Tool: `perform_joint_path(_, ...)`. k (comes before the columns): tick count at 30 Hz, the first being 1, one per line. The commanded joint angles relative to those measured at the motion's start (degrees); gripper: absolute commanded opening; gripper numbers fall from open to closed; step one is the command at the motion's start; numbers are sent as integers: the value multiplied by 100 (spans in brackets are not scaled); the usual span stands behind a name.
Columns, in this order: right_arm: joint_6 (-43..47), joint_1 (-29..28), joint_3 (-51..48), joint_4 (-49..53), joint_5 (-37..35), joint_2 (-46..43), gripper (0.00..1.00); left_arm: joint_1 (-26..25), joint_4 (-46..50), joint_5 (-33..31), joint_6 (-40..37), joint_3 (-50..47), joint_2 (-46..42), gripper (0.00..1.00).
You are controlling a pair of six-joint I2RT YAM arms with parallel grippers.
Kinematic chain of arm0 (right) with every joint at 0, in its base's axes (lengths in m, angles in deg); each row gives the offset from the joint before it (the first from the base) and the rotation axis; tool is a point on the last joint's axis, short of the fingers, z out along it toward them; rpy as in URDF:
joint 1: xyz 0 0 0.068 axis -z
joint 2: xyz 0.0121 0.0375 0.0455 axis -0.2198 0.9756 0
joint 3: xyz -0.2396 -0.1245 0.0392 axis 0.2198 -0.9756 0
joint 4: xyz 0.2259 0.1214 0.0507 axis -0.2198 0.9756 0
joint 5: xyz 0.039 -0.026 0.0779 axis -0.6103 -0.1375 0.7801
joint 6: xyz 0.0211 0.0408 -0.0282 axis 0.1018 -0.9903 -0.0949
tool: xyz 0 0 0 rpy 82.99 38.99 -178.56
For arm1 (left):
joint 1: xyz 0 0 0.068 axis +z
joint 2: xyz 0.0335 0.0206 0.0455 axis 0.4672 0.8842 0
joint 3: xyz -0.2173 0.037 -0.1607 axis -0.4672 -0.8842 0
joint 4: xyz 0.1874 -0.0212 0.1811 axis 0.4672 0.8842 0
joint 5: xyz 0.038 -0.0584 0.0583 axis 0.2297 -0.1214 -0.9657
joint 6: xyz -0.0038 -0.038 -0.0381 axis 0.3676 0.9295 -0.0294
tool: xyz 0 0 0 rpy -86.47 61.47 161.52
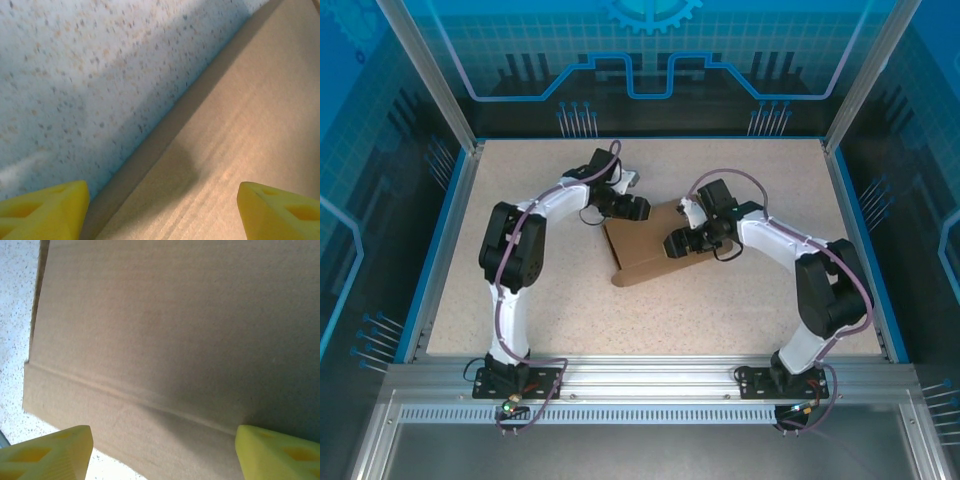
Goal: Fold the paper box
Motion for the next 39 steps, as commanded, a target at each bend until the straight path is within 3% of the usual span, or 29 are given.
perform_joint_path(1,181,257,277,31,73,170,76,11,-18,497,216,-439,-420,78)
perform_joint_path(7,298,605,542,157,75,166,75,-87,-484,683,461,-1298,-1003,79)
perform_joint_path(11,338,643,515,380,-175,-105,75,-115,-646,362,490,-1529,-1198,79)
perform_joint_path(17,123,722,-273,494,-565,-1072,78,-116,-560,-371,412,-1328,-1069,79)
perform_joint_path(21,-495,1004,-1043,-99,49,-1668,80,-117,-604,-297,396,-1133,-852,79)
perform_joint_path(24,-1034,1006,-1366,-733,565,-1567,81,-125,-566,-201,388,-951,-680,78)
perform_joint_path(31,-1957,992,-1847,-2124,1050,-965,82,-124,-219,-157,200,-797,-410,72)
perform_joint_path(39,-2377,936,-1981,-2959,1118,-422,81,-134,-200,-91,231,-970,-300,65)
